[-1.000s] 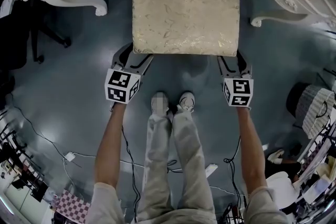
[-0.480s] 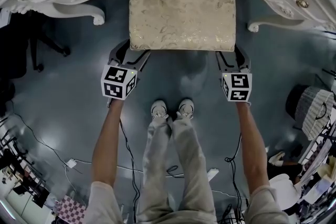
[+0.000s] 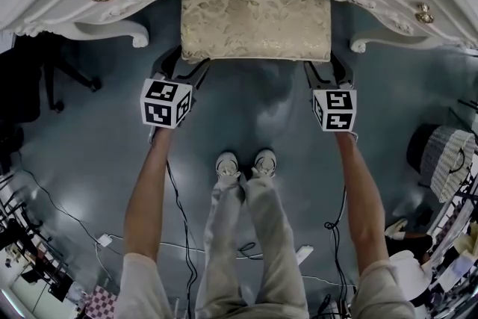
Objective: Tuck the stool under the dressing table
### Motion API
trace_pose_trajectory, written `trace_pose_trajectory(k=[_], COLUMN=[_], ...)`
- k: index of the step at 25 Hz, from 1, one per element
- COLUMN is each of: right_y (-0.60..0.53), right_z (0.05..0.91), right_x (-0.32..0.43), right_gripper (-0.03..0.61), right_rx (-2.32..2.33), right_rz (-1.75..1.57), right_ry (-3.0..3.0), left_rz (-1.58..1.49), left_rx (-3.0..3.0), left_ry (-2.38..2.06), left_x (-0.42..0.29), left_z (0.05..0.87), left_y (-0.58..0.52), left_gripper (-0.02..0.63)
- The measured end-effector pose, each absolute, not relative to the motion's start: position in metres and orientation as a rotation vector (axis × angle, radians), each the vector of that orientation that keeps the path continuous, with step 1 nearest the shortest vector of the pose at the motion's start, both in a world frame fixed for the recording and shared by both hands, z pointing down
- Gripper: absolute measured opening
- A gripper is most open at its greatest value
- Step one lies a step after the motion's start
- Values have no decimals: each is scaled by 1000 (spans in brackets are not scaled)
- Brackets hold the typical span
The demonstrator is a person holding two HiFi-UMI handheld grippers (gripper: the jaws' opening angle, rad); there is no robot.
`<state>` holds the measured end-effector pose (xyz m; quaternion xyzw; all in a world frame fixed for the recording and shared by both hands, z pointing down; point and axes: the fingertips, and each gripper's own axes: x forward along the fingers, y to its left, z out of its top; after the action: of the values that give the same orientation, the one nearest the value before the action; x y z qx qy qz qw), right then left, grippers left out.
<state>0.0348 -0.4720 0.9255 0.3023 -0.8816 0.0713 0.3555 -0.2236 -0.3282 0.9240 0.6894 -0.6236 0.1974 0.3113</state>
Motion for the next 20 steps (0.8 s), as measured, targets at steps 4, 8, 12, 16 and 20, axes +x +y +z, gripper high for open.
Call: trace_pose_trajectory(k=[4, 8, 12, 16, 20], right_y=[-485, -495, -496, -497, -502], right_z=[926, 927, 927, 926, 926], right_x=[29, 25, 25, 26, 22], right_gripper=[259, 259, 258, 258, 258], right_rx=[782, 789, 768, 763, 766], right_rz=[171, 169, 167, 164, 159], right_ry=[-2280, -2281, -2278, -2275, -2282], left_rz=[518, 523, 546, 545, 533], left_rx=[1825, 1818, 1789, 1771, 1787], left_ry=[-1648, -1648, -1633, -1636, -1645], left_x=[-229, -232, -232, -231, -234], left_z=[924, 925, 925, 925, 924], left_y=[-341, -348, -349, -350, -355], left_gripper=[304, 304, 304, 303, 304])
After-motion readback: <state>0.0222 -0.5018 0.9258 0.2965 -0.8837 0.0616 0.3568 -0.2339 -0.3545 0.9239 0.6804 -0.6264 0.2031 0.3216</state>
